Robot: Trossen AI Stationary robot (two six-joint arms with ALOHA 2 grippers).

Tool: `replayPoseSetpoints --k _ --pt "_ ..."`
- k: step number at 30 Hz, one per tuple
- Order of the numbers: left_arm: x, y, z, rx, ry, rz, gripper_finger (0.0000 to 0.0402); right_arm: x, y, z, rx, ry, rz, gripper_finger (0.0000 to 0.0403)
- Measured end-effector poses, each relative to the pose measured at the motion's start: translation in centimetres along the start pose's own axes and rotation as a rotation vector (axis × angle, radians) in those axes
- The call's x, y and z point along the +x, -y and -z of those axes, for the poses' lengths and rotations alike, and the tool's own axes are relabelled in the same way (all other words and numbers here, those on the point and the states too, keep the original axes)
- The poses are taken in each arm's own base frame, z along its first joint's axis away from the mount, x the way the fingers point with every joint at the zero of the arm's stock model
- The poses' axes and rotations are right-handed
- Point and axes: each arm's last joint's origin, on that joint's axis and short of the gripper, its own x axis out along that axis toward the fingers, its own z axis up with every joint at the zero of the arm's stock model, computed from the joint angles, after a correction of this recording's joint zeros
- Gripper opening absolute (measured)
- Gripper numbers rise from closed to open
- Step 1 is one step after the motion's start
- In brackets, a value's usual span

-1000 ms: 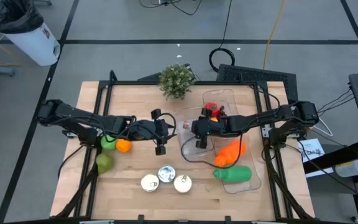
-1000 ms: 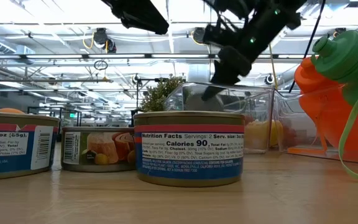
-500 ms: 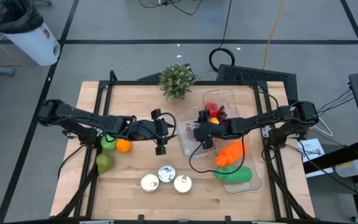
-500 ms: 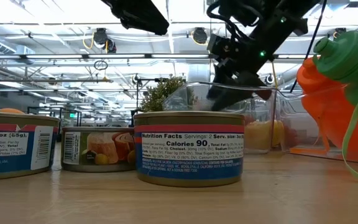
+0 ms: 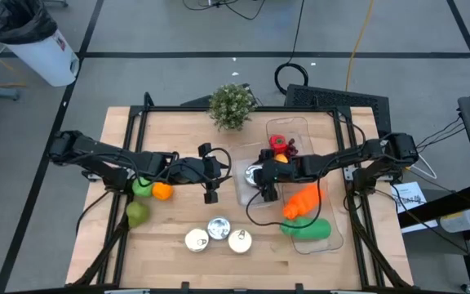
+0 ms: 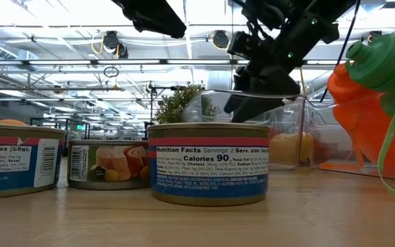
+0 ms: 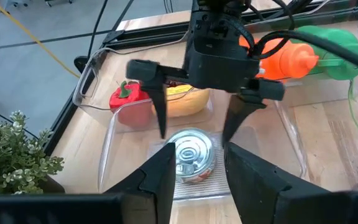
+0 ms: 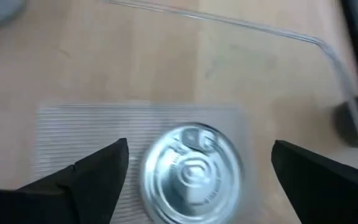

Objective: Pick & Place Food Item
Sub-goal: Put the green apple into the top transparent bin

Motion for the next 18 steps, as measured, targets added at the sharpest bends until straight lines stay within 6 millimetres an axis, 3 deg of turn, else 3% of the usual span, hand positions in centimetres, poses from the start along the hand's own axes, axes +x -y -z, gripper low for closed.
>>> replayPoseSetpoints --k 4,8,13,18 --pt "0.0 0.0 0.1 -0.007 -0.007 0.000 0.0135 -0.2 -0.5 -0.3 0.036 0.021 -0.031 0.0361" --pt "0.0 0.0 0.4 -0.044 -0.037 -0.002 0.0132 -2.0 -0.9 -1.2 0.091 0.085 -0.044 0.0355" --pt "-0.4 0.4 0.2 -0.035 -0.024 0.012 0.0132 -6.8 -0.8 -2.4 0.218 0.199 -0.075 0.0354" --pt "-1.4 1.1 0.1 -0.022 -0.018 0.020 0.0131 -12.5 -0.7 -1.9 0.345 0.238 -0.140 0.0353"
